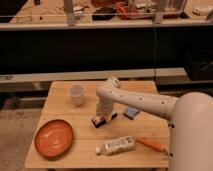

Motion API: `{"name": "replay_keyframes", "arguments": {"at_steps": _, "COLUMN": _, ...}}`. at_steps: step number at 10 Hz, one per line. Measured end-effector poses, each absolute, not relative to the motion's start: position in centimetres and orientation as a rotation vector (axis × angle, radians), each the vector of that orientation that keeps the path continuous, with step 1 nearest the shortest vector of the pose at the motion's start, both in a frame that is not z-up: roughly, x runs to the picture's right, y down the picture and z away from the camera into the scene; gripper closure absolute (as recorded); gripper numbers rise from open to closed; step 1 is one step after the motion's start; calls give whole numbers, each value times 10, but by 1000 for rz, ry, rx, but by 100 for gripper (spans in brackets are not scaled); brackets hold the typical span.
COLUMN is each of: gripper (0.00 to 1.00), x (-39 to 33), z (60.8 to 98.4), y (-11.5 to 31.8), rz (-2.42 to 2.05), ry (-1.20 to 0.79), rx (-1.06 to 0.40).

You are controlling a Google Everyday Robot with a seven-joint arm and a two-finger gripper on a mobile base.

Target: Place the eraser in the ceramic cup

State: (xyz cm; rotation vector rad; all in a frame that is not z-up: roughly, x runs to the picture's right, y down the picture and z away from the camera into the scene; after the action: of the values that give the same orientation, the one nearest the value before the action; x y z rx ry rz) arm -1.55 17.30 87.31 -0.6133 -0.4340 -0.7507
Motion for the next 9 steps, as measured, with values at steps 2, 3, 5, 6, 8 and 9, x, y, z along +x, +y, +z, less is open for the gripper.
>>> {"name": "replay_keyframes", "arguments": {"at_steps": 2, "gripper": 100, "x": -15, "z": 874, "y": 171, "rz": -747, "ry": -432, "rx": -614}}
{"name": "replay_keyframes", "arguments": {"at_steps": 3, "gripper": 100, "x": -13, "z": 873, "y": 168, "rz": -744, "ry": -425, "rx": -619}}
{"name": "replay_keyframes", "arguments": {"at_steps": 5, "gripper": 100, "x": -13, "z": 866, "y": 155, "rz": -735, "ry": -415, "rx": -620}}
{"name": "replay_keyframes", "arguments": {"at_steps": 6, "gripper": 100, "x": -11, "z": 860, "y": 145, "rz": -729, "ry": -407, "rx": -617}}
{"name": "replay_keyframes", "arguments": {"at_steps": 8, "gripper": 100, "x": -9, "z": 857, "y": 141, "rz": -723, "ry": -400, "rx": -617}}
{"name": "replay_keyframes", "arguments": {"at_steps": 9, "gripper": 100, "x": -9, "z": 858, "y": 141, "rz": -721, "ry": -393, "rx": -610}}
